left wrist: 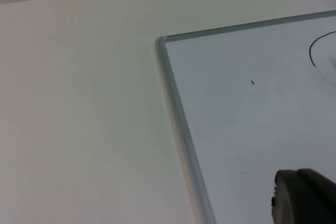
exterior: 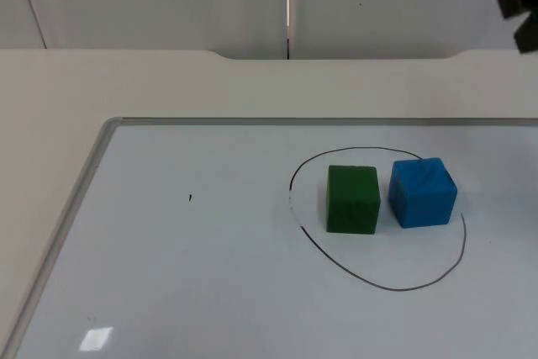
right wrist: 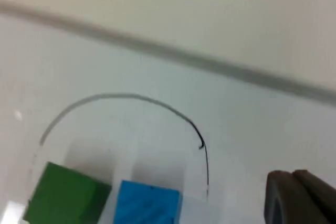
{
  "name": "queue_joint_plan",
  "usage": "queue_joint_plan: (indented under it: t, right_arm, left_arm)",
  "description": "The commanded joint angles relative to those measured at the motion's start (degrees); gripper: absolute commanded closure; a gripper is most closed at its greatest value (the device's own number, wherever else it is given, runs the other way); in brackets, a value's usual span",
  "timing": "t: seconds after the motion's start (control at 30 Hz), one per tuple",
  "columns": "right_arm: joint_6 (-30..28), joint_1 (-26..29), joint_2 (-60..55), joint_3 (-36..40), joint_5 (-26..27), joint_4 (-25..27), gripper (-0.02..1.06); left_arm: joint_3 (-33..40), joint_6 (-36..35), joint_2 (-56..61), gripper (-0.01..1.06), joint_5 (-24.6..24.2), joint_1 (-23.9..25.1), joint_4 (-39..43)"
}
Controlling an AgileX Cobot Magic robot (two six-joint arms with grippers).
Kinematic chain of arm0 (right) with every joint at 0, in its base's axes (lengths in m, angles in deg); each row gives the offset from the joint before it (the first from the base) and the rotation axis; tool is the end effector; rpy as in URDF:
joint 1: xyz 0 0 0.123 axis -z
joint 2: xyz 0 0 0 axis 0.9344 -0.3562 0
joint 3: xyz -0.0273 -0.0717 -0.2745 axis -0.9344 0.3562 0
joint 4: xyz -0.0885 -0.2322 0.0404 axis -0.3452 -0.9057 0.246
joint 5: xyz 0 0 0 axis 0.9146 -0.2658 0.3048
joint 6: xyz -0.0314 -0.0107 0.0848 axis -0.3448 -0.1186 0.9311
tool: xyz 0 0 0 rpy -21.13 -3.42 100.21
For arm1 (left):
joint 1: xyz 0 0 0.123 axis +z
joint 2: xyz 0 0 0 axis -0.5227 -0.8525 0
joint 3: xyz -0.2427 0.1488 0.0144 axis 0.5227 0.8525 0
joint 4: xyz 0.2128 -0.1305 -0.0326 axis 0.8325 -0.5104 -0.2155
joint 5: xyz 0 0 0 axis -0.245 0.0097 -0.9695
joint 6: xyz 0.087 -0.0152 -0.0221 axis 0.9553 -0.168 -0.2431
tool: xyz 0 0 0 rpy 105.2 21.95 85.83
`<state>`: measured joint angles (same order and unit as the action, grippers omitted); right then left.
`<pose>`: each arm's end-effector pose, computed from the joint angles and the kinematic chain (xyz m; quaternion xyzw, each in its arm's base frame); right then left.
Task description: Push the two cubes into the marked area.
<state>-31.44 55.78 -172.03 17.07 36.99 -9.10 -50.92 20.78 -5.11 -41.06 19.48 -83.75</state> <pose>0.3259 0.0839 0.2577 -0.1149 0.9290 0.0756 0.3436 -0.0052 0.0002 0.2751 0.0904 0.8556 -0.0589 0.5062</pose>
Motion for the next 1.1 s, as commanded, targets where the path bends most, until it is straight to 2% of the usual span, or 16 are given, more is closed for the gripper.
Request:
queue_joint_plan:
  t: [0.0, 0.27, 0.67, 1.07]
  right_arm:
    - [-0.4, 0.2, 4.2, -0.1, -1.2, -0.3, 1.05]
    - [-0.4, 0.2, 14.6, 0.0, -2.3, -0.2, 1.05]
    - [-0.4, 0.2, 18.1, 0.8, -6.7, 0.3, 1.05]
    - [-0.4, 0.2, 31.8, 15.6, -5.9, 0.3, 1.05]
  left_arm:
    - [0.2, -0.3, 0.2, 1.05, 0.4, 0.1, -0.5]
    - [0.2, -0.3, 0.2, 1.05, 0.4, 0.1, -0.5]
    - [0.2, 0.0, 0.2, 1.05, 0.4, 0.1, -0.5]
    - [0.2, 0.0, 0.2, 1.05, 0.4, 0.1, -0.4]
